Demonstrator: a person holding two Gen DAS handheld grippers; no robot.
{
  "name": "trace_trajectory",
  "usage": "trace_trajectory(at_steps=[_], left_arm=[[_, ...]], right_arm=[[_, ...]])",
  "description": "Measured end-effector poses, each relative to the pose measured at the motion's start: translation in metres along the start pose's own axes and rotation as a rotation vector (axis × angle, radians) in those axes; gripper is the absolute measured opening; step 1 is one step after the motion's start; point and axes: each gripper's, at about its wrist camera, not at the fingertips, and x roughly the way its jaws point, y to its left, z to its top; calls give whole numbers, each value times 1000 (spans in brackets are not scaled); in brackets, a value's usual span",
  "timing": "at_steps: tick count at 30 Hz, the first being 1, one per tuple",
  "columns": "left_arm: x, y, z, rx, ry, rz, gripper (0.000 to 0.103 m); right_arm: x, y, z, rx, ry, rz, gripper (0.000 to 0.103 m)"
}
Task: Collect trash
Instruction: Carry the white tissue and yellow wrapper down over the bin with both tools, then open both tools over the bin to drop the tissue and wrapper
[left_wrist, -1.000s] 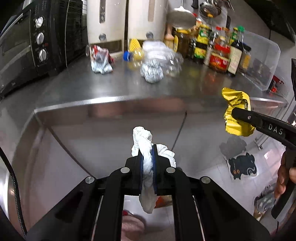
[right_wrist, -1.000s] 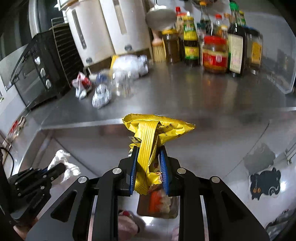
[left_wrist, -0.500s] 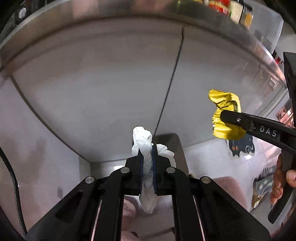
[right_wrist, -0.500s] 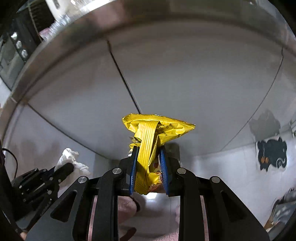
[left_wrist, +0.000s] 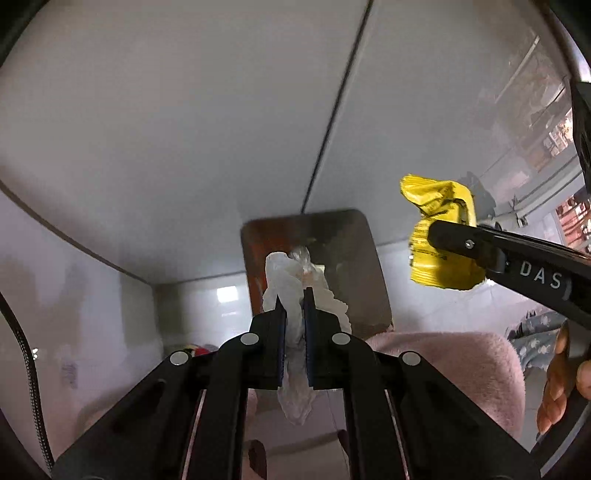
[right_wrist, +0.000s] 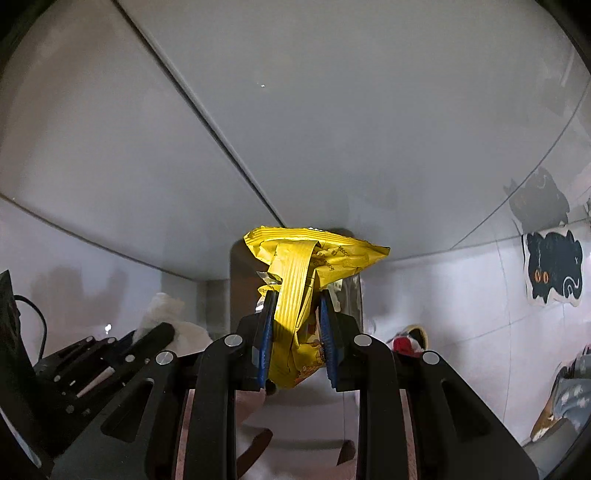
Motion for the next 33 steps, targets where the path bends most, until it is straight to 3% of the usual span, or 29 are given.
trace_trajectory(at_steps=[7, 16, 18, 21, 26, 33], left_arm=[[38, 2, 1, -15, 67, -15, 7], [50, 5, 8, -50, 93, -37, 10], [50, 6, 10, -51, 88, -40, 16], [46, 6, 13, -56, 76, -43, 30], [32, 6, 14, -58, 49, -37, 47], [-13, 6, 7, -40, -22, 10, 76]], right_arm=[[40, -6, 5, 13, 77, -21, 26], [61, -7, 20, 31, 110, -12, 29], [60, -8, 23, 35, 106, -15, 31], [55, -8, 24, 41, 94, -17, 45], [44, -6, 25, 39, 71, -26, 52], [11, 0, 24, 25, 19, -49, 85]])
